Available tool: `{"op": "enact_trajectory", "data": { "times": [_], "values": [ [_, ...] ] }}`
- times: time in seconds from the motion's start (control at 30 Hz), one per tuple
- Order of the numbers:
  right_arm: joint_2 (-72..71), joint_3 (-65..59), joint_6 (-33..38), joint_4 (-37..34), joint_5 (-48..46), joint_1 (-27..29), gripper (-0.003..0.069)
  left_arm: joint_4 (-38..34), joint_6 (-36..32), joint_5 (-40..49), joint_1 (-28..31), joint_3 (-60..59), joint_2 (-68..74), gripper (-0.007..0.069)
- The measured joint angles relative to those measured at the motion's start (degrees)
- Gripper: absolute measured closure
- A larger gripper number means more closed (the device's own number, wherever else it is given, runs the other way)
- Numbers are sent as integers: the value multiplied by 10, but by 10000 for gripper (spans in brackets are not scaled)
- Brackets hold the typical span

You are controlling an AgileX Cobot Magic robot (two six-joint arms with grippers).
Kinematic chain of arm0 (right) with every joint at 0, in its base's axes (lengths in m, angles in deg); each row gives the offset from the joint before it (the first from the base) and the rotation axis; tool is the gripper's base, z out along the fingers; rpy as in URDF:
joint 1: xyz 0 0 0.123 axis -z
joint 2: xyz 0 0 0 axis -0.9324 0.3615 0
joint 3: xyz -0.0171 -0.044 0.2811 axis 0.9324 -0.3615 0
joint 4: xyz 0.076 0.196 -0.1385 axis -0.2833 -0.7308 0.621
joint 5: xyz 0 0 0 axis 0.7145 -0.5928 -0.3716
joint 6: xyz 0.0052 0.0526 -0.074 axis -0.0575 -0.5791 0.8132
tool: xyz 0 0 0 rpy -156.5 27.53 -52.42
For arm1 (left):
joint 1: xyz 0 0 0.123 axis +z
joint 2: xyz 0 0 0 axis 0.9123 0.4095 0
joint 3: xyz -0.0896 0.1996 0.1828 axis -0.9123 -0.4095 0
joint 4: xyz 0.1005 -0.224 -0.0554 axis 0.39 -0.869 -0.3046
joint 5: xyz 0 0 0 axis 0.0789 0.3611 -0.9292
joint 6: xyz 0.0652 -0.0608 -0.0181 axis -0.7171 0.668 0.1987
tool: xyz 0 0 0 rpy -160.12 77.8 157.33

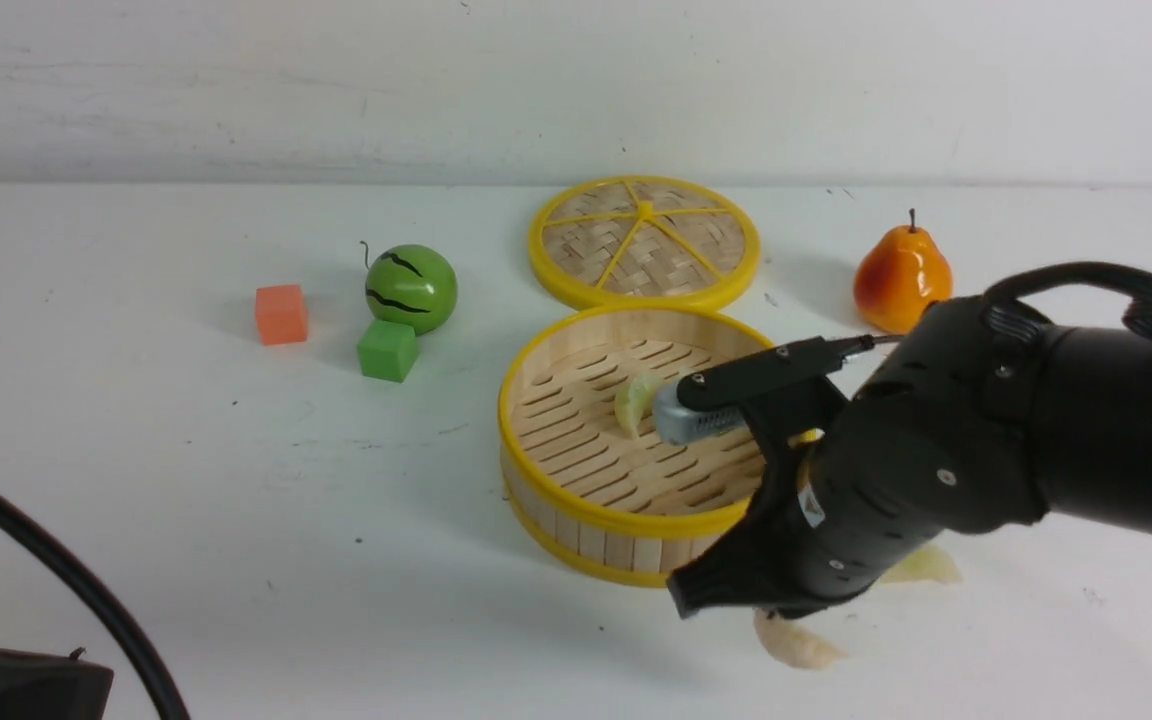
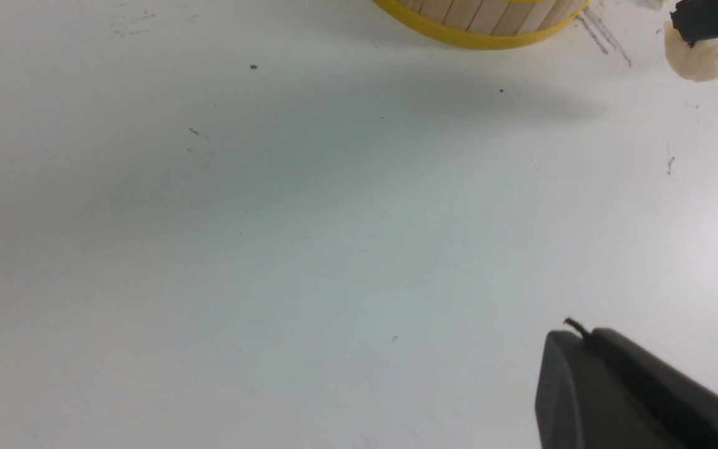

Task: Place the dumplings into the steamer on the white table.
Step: 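Place the dumpling in the bamboo steamer basket with the right gripper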

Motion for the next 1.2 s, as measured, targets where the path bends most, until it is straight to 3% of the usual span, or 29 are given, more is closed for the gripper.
{"op": "enact_trajectory", "data": {
  "times": [0.27,0.53,0.93,1.07,1.13,1.2],
  "values": [
    [51,178,12,-37,18,40,671,0,0,-1,0,0,0,638],
    [239,367,14,-65,40,52,671,1,0,-1,0,0,0,638],
    [354,454,3,-71,59,52,617,26,0,38,0,0,0,638],
    [341,454,3,-71,38,53,494,28,0,47,0,0,0,638],
    [298,454,28,-74,-16,54,364,23,0,54,0,0,0,638],
    [254,454,68,-68,-65,54,288,19,0,59,0,0,0,638]
  ]
}}
